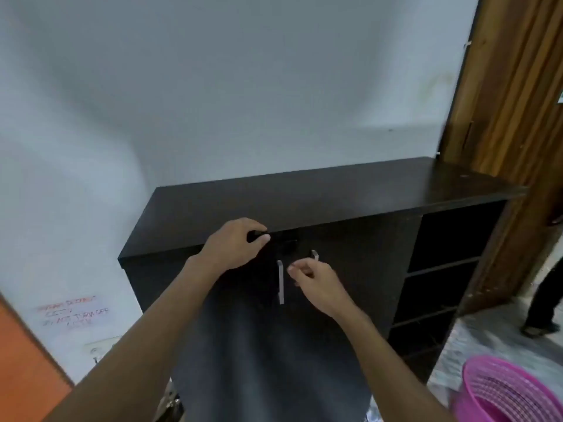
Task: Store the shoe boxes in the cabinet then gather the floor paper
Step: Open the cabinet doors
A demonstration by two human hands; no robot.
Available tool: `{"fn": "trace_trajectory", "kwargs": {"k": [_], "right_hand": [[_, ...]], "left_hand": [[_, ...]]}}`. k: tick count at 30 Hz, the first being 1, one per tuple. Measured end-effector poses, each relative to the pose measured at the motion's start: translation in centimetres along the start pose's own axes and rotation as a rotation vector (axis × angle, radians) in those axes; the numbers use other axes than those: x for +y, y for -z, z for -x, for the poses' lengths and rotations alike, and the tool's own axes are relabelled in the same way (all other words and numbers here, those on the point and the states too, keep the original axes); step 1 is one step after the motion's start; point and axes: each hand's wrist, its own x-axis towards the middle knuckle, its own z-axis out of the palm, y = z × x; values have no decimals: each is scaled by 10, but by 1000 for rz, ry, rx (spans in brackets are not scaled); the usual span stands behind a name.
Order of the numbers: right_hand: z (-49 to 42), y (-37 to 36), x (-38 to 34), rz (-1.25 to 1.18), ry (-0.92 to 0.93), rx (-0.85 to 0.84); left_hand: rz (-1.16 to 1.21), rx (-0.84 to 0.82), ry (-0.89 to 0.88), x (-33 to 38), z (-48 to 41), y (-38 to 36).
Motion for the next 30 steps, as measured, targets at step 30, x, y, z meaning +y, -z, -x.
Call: {"fn": "trace_trajectory", "kwargs": {"k": [30], "right_hand": [[37,-65,8,-141,-194,345]], "left_hand": [[97,161,51,2,-2,-3]]}}
